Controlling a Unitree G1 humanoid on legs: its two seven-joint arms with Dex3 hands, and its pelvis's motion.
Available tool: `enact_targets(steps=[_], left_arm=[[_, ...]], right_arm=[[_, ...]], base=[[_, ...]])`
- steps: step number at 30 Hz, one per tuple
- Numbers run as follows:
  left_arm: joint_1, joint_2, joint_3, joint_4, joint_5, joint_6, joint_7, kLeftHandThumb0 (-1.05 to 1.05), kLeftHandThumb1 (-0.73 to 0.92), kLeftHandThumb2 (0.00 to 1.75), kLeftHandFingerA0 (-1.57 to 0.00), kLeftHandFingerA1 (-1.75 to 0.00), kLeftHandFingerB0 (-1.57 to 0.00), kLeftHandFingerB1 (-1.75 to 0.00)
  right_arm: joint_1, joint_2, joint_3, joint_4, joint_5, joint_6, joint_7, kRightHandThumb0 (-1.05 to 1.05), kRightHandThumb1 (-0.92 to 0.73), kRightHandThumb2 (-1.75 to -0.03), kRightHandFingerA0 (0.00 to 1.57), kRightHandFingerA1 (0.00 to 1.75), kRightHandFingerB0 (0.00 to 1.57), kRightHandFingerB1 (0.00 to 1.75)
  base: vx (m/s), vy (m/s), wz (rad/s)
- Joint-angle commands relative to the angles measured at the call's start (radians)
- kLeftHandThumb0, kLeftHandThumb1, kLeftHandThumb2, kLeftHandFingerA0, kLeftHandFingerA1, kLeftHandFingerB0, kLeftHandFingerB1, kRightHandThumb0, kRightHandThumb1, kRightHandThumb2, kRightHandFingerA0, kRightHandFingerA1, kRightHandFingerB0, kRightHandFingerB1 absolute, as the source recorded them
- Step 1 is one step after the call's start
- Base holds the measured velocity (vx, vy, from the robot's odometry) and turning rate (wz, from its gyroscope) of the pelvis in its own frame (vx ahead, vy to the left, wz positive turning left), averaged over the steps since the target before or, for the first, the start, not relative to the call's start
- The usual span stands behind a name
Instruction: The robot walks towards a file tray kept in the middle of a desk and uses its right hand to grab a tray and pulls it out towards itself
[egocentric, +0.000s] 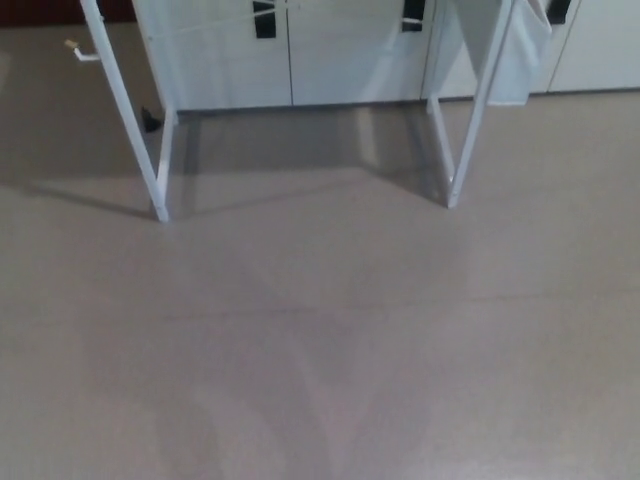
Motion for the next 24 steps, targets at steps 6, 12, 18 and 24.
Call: enact_targets(steps=[6,12,18,24], left_arm=[[-0.017,0.020,-0.013,0.000,0.003,-0.028,0.013,-0.09,0.20,0.96,-0.47,-0.76,-0.32,-0.65],[-0.016,0.022,-0.016,-0.002,0.000,-0.036,0.004,-0.06,0.20,0.95,-0.48,-0.74,-0.31,-0.64],[-0.016,0.016,-0.010,-0.024,-0.008,-0.013,0.019,-0.03,0.21,0.96,-0.49,-0.74,-0.35,-0.66],[-0.018,0.019,-0.017,-0.016,0.002,-0.024,0.019,-0.04,0.20,0.97,-0.51,-0.75,-0.38,-0.67]], right_arm=[[-0.013,-0.011,0.007,0.028,-0.016,-0.053,-0.018,-0.25,-0.56,-0.56,0.59,0.63,0.30,0.42],[0.012,-0.007,0.016,-0.021,-0.017,-0.035,-0.013,-0.21,-0.39,-0.87,0.54,0.71,0.19,0.53],[0.003,-0.009,0.019,-0.011,-0.023,-0.037,-0.012,-0.21,-0.39,-0.87,0.55,0.72,0.20,0.54],[-0.004,-0.010,0.021,0.005,-0.028,-0.043,-0.027,-0.25,-0.57,-0.56,0.60,0.65,0.30,0.41]], base=[[0.23,0.153,-0.01],[0.17,-0.033,0.09],[0.25,-0.091,0.17],[0.19,-0.052,0.02]])
